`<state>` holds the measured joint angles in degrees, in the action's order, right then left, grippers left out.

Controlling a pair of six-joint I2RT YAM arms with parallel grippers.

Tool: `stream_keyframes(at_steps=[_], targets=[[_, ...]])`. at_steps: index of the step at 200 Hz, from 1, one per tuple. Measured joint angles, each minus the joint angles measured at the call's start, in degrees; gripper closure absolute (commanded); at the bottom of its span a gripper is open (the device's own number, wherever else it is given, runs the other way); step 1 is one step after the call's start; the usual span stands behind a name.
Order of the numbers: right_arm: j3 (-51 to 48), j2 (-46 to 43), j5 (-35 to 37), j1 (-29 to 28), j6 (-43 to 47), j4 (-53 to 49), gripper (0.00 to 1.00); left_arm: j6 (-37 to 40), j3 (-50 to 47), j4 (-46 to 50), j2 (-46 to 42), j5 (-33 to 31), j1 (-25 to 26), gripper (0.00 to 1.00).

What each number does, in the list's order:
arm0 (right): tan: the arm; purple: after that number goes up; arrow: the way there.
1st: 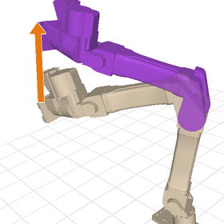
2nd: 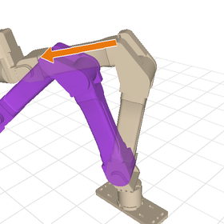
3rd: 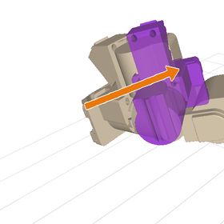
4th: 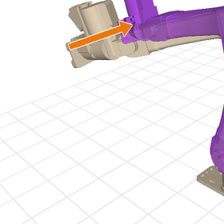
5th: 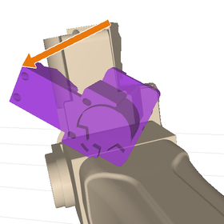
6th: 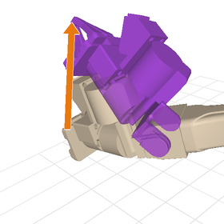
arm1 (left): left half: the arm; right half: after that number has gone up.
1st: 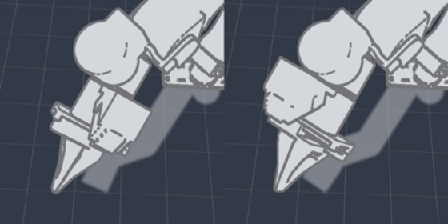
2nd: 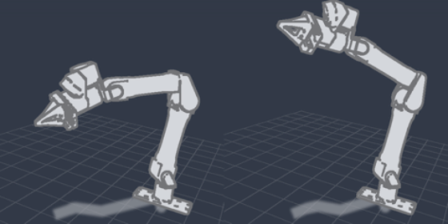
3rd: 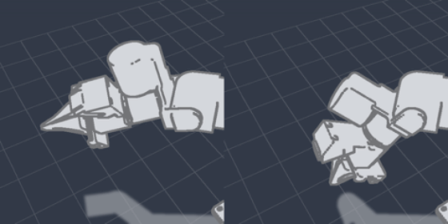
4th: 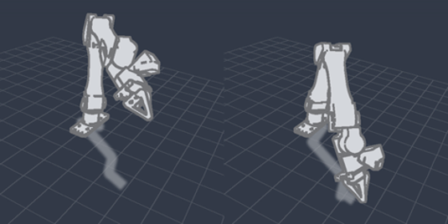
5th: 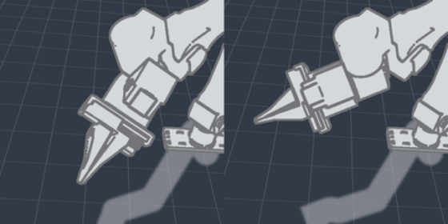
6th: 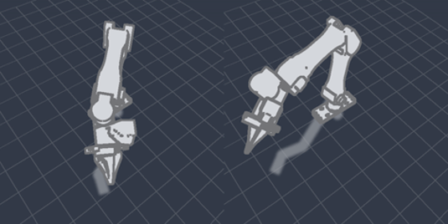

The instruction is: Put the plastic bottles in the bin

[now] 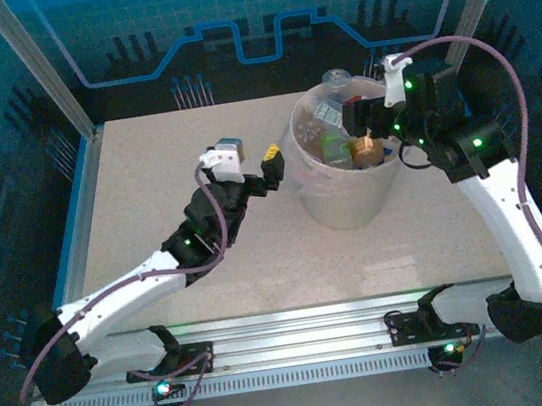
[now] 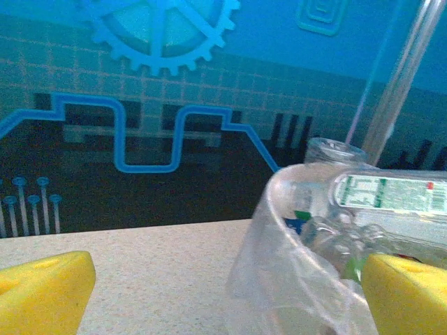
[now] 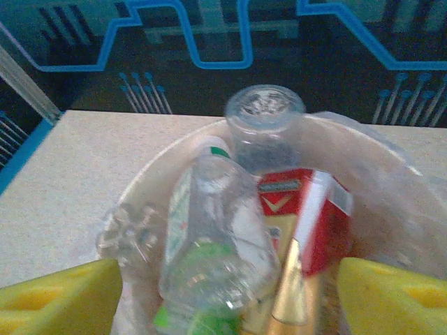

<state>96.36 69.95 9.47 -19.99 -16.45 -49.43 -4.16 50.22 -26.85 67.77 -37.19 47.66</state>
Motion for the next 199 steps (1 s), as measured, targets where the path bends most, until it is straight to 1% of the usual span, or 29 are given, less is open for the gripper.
stream_keyframes(at_steps=[16, 48, 71, 97, 117, 137, 155, 175, 199], targets=[[-1.33, -3.23, 3.52, 0.02, -0.83, -1.53, 0.0, -0.02, -1.81, 1.29, -3.48, -1.66, -0.83, 0.01], [-6.34, -11.02, 11.45, 0.09, -2.69, -5.14, 0.0, -0.44, -6.38, 5.42, -11.82, -4.94, -2.8, 0.01], [-12.04, -15.93, 18.1, 0.48, -5.51, -7.82, 0.0, -1.2, -9.84, 10.05, -18.4, -6.93, -4.55, 0.01], [-21.84, -21.09, 25.59, 1.7, -8.83, -8.66, 0.0, -2.93, -13.25, 16.37, -25.29, -9.4, -6.84, 0.01], [-29.99, -24.46, 29.38, 3.34, -10.16, -7.93, 0.0, -3.76, -15.96, 20.11, -29.99, -10.78, -8.96, 0.01], [-36.89, -26.69, 31.26, 5.6, -10.84, -5.84, 0.0, -4.83, -18.18, 22.82, -33.14, -11.65, -11.45, 0.01], [-42.03, -27.71, 31.95, 7.93, -10.97, -2.73, 0.0, -5.29, -18.99, 24.33, -33.59, -11.89, -13.81, 0.01], [-46.58, -27.56, 31.21, 10.84, -10.25, 1.92, 0.0, -5.44, -19.91, 24.9, -32.37, -11.85, -16.24, 0.01], [-51.69, -25.64, 28.44, 14.58, -8.46, 9.07, 0.0, -5.46, -21.46, 24.39, -29.18, -10.49, -19.67, 0.01]])
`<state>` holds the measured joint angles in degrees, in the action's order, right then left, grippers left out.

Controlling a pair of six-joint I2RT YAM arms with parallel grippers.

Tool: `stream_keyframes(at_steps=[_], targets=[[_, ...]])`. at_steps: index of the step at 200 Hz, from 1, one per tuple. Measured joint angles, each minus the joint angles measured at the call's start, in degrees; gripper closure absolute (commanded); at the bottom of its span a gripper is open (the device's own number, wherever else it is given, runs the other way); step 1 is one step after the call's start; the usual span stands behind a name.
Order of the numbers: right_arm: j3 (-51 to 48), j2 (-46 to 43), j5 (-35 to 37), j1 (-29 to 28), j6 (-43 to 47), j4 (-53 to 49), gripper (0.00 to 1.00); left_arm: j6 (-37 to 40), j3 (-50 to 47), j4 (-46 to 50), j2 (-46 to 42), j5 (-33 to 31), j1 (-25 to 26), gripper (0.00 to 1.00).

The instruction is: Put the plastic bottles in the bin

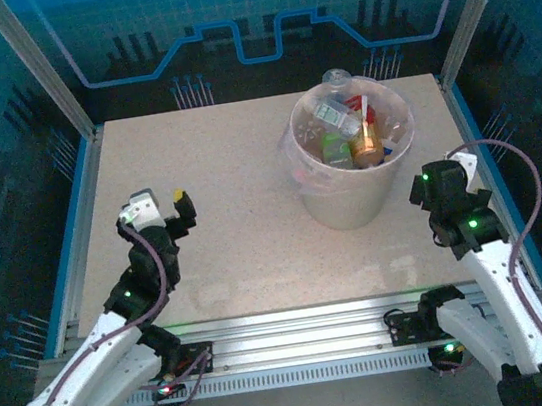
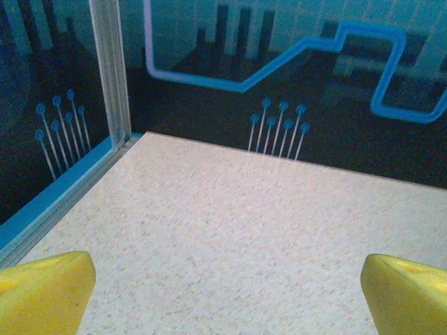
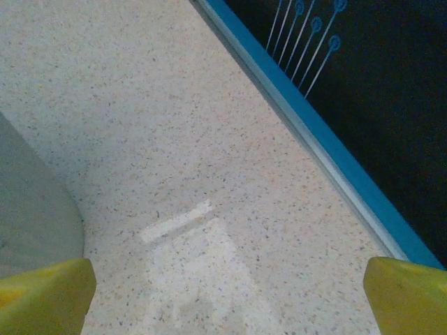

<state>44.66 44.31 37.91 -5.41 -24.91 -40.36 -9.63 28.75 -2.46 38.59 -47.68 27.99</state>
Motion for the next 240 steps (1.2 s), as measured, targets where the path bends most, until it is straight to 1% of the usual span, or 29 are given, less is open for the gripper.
stream_keyframes(at_steps=[42, 63, 77, 117, 148, 189, 240], targets=[[-6.21, 5.75, -7.96, 6.03, 3.37, 13.42, 0.0, -1.01, -3.58, -2.99, 3.72, 5.2, -7.3, 0.01], [-8.63, 8.09, -12.68, 9.38, 4.9, 20.5, 0.0, -1.33, -5.07, -5.18, 4.15, 8.02, -9.66, 0.01], [-9.86, 9.79, -14.67, 10.43, 6.01, 25.0, 0.0, -1.6, -5.62, -6.75, 4.68, 9.66, -10.93, 0.01], [-12.46, 15.08, -18.91, 10.62, 8.57, 37.0, 0.0, -2.51, -7.13, -10.38, 6.32, 13.42, -14.21, 0.01], [-13.94, 19.32, -20.24, 10.56, 9.9, 44.28, 0.0, -2.51, -7.72, -12.2, 7.78, 15.72, -16.15, 0.01], [-15.65, 22.67, -22.34, 10.16, 11.5, 53.33, 0.0, -2.51, -8.85, -15.82, 10.29, 17.73, -17.97, 0.01], [-15.74, 29.29, -23.12, 6.91, 13.55, 61.13, 0.0, -2.27, -9.11, -20.79, 15.13, 21.11, -21.77, 0.01]])
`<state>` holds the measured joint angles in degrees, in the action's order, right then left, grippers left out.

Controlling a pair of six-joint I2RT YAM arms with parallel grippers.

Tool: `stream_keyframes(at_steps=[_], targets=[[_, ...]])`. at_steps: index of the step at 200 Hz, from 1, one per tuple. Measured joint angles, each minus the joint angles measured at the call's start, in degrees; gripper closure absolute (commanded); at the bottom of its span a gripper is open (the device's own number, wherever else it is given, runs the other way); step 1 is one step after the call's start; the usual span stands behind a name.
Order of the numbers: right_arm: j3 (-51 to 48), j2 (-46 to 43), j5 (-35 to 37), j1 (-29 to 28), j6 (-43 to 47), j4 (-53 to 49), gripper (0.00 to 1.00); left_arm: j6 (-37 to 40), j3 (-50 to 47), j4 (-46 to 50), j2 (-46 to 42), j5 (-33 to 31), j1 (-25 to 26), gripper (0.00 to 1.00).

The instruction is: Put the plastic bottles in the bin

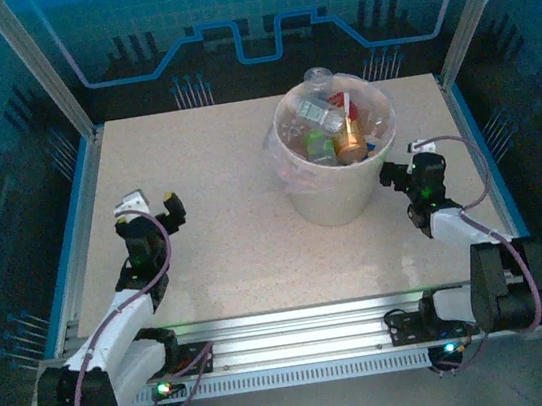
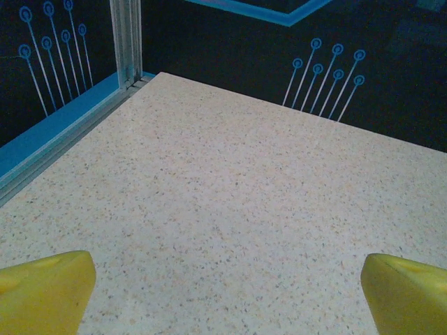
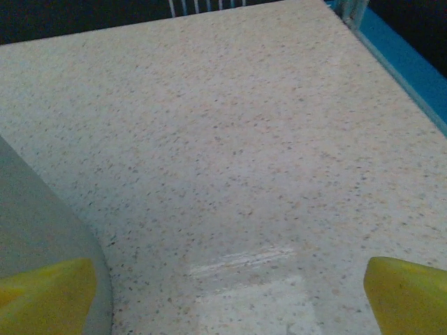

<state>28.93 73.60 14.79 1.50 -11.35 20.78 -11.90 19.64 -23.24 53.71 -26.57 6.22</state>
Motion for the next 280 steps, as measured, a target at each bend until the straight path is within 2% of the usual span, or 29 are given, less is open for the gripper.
stream_keyframes(at_steps=[57, 146, 196, 241, 280], targets=[[-0.13, 4.17, -0.44, -1.25, 3.37, 5.92, 0.0, 4.37, -2.23, -12.37, 9.55, 6.8, -3.48, 0.01], [-4.15, 11.56, -3.28, -4.24, 8.28, 18.51, 0.0, 9.97, -2.67, -27.17, 25.46, 15.63, -4.24, 0.01], [-4.5, 11.74, -3.39, -4.24, 9.16, 20.55, 0.0, 12.55, -1.81, -30.62, 34.73, 22.16, -4.26, 0.01], [-4.52, 11.82, -3.67, -4.24, 9.51, 20.9, 0.0, 13.33, 0.0, -30.53, 35.01, 29.05, -6.78, 0.01], [-4.5, 11.82, -3.72, -4.24, 9.49, 20.9, 0.0, 12.24, 1.29, -30.08, 35.01, 29.81, -8.37, 0.01]])
